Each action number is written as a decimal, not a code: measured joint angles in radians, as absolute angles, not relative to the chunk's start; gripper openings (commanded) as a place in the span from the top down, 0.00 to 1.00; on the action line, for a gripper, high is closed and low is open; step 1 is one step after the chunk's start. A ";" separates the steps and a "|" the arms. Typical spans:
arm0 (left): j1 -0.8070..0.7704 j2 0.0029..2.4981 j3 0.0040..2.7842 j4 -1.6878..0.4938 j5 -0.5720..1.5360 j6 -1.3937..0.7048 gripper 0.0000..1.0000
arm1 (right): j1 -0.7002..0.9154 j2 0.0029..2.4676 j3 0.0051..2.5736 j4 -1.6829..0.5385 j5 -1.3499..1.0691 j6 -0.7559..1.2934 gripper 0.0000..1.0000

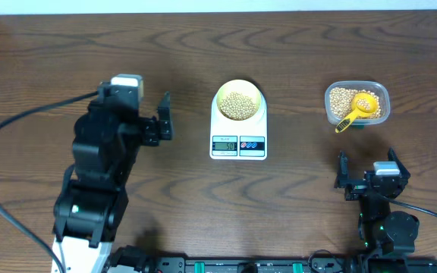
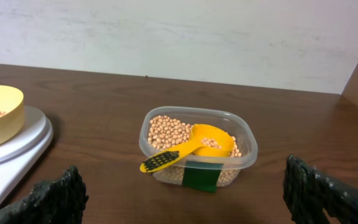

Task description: Scoop item into bowl and weigh 50g on scale

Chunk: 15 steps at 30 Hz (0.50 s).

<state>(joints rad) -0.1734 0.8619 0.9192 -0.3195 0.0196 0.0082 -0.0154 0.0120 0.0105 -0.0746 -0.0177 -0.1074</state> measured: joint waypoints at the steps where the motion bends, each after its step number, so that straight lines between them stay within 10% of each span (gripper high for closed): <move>1: -0.152 0.829 0.880 -0.279 0.019 0.008 0.04 | -0.015 0.012 0.010 -0.074 -0.018 -0.107 0.01; 15: -0.033 0.621 0.610 -0.109 0.014 0.009 0.04 | -0.015 0.012 0.010 -0.075 -0.018 -0.107 0.01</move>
<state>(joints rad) -0.0334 0.6212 0.6102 -0.1089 0.0139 0.0086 -0.0154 0.0120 0.0101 -0.0750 -0.0177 -0.1074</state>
